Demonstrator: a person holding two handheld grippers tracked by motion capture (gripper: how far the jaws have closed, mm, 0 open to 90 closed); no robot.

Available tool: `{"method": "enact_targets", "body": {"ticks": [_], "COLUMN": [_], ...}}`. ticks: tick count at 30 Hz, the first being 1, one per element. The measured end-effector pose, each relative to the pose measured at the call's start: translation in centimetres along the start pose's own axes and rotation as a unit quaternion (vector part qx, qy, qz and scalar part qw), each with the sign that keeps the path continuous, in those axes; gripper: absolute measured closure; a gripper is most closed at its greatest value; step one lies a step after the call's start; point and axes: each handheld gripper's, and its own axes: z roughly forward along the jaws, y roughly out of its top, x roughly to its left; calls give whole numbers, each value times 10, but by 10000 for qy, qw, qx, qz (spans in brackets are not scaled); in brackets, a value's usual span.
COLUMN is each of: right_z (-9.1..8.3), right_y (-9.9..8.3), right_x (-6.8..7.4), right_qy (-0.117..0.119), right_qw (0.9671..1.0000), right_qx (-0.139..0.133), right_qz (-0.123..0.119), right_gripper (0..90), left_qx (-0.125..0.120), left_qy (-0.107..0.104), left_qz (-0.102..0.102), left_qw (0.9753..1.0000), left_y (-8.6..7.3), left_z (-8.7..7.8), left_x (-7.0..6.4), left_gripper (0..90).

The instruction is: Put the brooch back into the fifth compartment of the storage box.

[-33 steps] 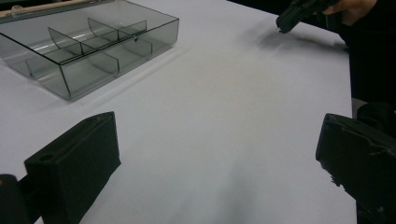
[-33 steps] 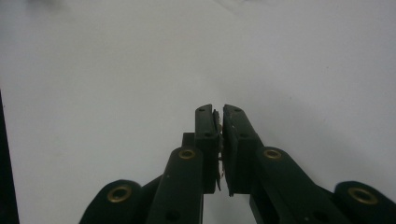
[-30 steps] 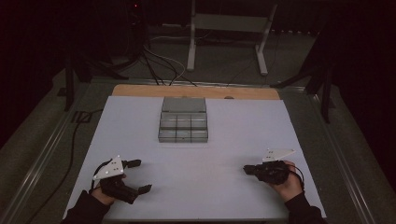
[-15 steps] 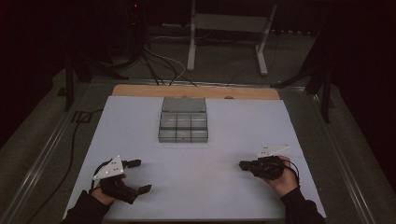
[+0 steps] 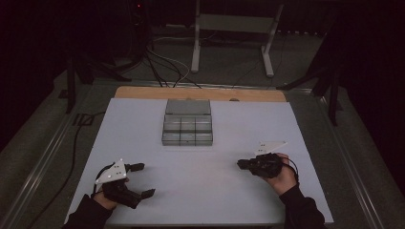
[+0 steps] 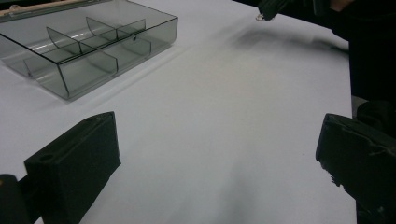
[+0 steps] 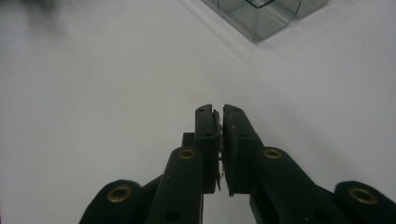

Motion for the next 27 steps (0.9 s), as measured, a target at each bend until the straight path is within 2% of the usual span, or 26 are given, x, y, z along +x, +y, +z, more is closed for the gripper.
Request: {"method": "enact_targets", "body": {"ticks": [27], "right_z": [23], "right_y": [53], "right_x": [-5], "right_qy": [7], "right_qw": [9999], "right_qx": [21], "right_qz": [-120], "right_gripper": [852], "left_qx": [-15], "left_qy": [-1], "left_qz": [17], "left_qw": [10000], "left_y": [0], "left_z": [-1], "left_x": [0], "left_gripper": [11]}}
